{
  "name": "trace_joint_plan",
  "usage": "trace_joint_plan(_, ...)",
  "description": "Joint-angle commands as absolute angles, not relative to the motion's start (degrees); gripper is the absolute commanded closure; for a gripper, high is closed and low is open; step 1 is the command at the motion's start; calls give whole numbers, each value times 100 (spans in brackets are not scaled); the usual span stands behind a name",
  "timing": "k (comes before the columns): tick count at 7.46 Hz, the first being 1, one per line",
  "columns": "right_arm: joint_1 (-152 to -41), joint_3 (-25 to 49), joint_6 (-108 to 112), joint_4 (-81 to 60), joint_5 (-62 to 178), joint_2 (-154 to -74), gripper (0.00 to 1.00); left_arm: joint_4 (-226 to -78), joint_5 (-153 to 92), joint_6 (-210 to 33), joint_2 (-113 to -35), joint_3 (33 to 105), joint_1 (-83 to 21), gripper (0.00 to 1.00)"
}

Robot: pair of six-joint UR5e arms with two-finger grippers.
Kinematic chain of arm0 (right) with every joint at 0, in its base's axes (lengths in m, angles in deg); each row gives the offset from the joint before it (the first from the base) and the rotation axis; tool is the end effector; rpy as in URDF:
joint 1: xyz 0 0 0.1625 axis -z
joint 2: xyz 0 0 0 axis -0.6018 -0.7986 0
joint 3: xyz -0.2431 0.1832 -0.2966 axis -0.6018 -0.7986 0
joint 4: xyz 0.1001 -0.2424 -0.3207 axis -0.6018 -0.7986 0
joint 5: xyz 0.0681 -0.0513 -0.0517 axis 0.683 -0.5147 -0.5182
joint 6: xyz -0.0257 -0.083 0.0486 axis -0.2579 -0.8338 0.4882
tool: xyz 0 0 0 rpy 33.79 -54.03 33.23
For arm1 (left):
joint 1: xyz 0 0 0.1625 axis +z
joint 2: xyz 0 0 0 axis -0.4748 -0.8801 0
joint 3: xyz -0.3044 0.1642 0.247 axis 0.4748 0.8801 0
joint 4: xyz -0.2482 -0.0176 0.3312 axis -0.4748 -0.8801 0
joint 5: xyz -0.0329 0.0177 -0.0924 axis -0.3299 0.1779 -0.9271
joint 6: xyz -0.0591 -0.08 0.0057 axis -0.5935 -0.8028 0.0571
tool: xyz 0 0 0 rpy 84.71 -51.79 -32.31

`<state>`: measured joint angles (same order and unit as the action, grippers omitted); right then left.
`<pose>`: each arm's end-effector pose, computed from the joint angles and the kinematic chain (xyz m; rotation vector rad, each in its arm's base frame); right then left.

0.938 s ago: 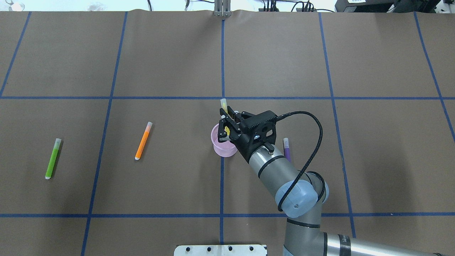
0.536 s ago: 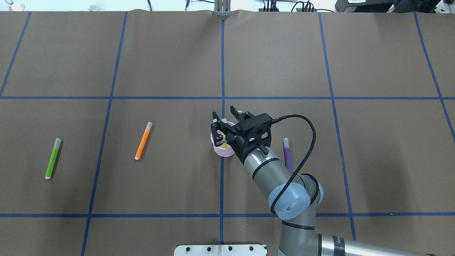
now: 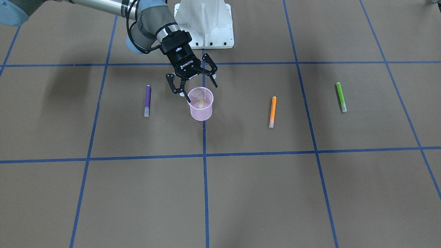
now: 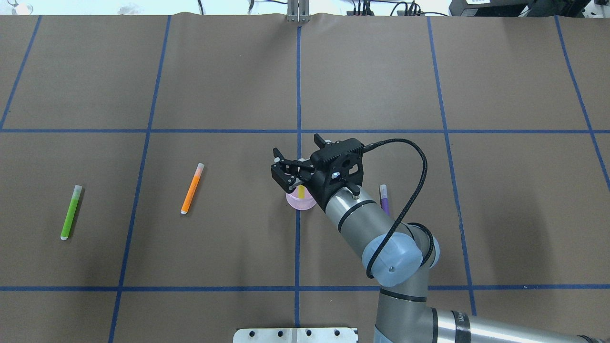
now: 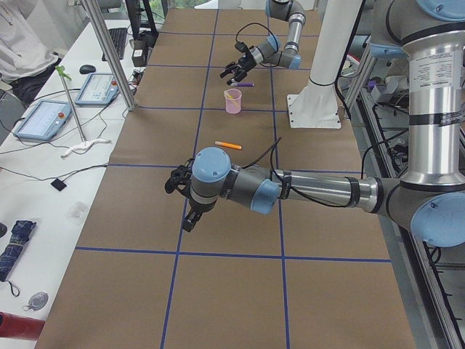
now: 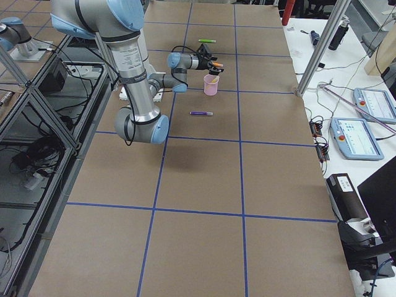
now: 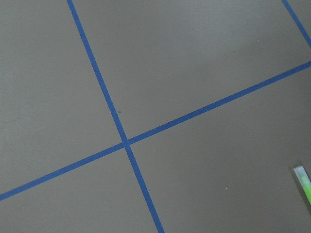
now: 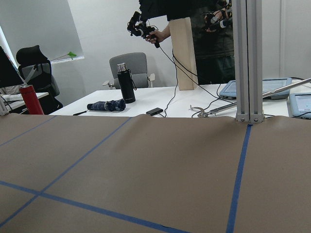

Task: Collect pens into pen holder
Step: 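Open the right gripper to drop the yellow marker into the cup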

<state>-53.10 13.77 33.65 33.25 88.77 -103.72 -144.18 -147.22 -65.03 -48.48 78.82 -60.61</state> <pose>-0.5360 -0.3544 0.1999 1.1608 -1.1048 0.1557 -0.0503 -0.4652 0.5724 0.4414 0.8092 0.3304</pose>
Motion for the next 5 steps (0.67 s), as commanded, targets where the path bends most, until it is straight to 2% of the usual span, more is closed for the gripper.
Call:
trace_joint_plan(1, -6025, 1954, 3968, 1975, 10188, -10428, 1, -14862, -14806, -6551, -4831, 7839, -5703, 0)
trace_joint_plan(5, -8194, 2509, 4076, 252, 14096, -10927, 1, -15415, -14353, -9103, -4866, 7874, -4368, 0)
